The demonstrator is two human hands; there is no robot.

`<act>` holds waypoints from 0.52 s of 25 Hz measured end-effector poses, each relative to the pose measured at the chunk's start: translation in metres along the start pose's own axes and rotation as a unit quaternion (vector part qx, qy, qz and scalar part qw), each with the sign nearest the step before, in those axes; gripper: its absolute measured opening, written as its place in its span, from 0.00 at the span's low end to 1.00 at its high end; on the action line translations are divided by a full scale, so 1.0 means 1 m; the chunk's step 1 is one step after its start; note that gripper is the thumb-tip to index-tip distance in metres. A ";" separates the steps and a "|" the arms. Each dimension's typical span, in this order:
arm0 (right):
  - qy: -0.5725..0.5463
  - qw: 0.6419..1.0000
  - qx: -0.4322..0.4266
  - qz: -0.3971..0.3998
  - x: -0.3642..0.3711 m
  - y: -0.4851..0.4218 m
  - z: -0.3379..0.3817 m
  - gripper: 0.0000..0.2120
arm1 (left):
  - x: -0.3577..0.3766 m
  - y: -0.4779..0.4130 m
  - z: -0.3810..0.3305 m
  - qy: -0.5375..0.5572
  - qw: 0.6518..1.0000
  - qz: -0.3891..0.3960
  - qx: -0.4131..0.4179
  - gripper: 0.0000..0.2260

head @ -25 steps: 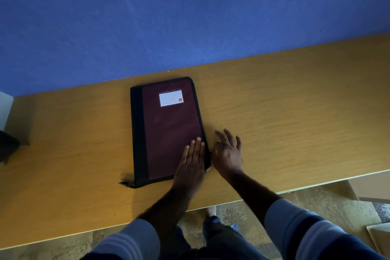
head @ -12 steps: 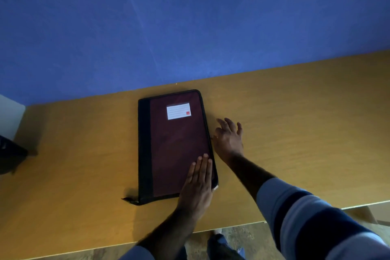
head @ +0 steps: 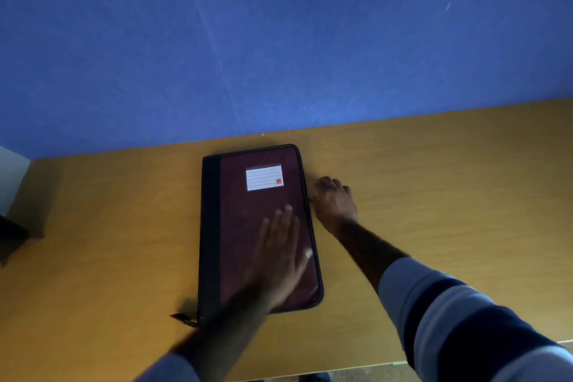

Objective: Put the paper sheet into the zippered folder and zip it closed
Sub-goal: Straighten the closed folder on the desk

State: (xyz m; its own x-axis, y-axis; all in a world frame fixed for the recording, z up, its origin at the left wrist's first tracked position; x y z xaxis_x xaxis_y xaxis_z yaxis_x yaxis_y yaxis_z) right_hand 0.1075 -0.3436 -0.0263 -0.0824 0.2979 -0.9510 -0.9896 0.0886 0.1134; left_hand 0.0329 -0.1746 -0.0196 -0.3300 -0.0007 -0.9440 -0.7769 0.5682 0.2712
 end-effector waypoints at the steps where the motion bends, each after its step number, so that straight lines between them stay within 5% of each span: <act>1: 0.004 1.000 -0.008 -0.009 0.000 0.002 0.000 0.09 | -0.018 -0.030 0.020 0.007 0.999 -0.012 -0.031 0.33; 5: -0.003 1.000 -0.022 -0.020 0.001 0.001 -0.001 0.11 | -0.073 -0.131 0.080 0.048 0.992 -0.033 -0.113 0.31; 13: 0.030 0.998 -0.029 -0.046 -0.007 -0.023 -0.002 0.13 | -0.077 -0.186 0.085 0.033 0.997 -0.003 -0.064 0.25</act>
State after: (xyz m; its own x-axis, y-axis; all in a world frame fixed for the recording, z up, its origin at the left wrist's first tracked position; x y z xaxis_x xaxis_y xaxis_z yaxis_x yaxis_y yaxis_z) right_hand 0.1303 -0.3494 -0.0231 0.0039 0.2338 -0.9723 -0.9983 0.0580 0.0100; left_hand 0.2484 -0.2106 -0.0132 -0.3560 -0.0601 -0.9326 -0.8396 0.4587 0.2909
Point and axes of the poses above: each hand's wrist, its own y-axis away from the middle knuckle, its own x-axis out of the palm, z = x × y, the point moved 6 cm from there along -y, towards the middle knuckle, and after that the axes turned 4 degrees about z, right-handed, at the moved point
